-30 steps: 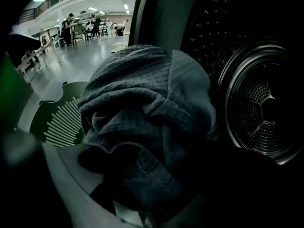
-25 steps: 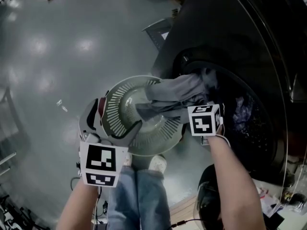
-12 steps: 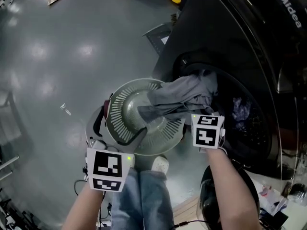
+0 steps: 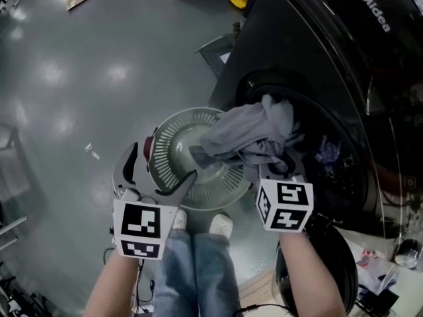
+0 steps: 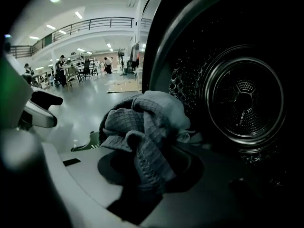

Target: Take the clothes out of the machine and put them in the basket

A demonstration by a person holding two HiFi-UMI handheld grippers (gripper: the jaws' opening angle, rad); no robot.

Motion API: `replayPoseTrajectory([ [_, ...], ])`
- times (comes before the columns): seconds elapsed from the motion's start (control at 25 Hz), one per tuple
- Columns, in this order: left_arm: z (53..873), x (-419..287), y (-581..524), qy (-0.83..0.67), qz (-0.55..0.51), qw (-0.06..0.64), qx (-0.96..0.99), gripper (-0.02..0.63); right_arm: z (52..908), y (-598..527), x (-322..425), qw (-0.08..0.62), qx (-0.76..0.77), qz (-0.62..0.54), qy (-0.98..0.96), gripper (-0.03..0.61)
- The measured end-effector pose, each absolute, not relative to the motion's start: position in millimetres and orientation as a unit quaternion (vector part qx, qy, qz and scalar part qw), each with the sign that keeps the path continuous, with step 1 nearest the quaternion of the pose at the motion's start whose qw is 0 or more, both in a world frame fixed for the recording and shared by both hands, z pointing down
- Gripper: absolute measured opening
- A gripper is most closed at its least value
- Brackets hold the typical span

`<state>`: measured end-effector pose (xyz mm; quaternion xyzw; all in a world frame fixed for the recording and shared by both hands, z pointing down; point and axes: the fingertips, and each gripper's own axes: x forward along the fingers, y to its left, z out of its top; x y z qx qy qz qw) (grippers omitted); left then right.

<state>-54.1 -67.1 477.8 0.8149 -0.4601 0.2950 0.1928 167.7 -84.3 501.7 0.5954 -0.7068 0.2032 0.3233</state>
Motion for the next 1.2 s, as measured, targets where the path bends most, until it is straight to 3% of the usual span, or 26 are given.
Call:
replayPoseTrajectory([
  [0.56,459,-94,-54,-0.486,0.285,0.189,0.804,0.545,464,-47,46,0.187,0.469,0.332,-0.797,0.135],
  [0.88,465,-115,-44,-0.498,0.283,0.197,0.796,0.545,504,-32,26,0.226,0.456,0.370,-0.777,0.150],
  [0.92,466,-115,-42,-0.498,0.283,0.198,0.795,0.545,513,-31,28,0.235,0.460,0.376,-0.769,0.171],
  [0.96,468,-116,-41,-0.498,0.283,0.200,0.795,0.545,522,-30,31,0.245,0.466,0.380,-0.761,0.234],
  [1.04,470,-116,-38,-0.496,0.284,0.203,0.795,0.545,536,-30,36,0.254,0.477,0.387,-0.747,0.445],
  [1.2,472,-113,-35,-0.492,0.283,0.204,0.798,0.545,549,-30,48,0.267,0.488,0.402,-0.728,0.459],
])
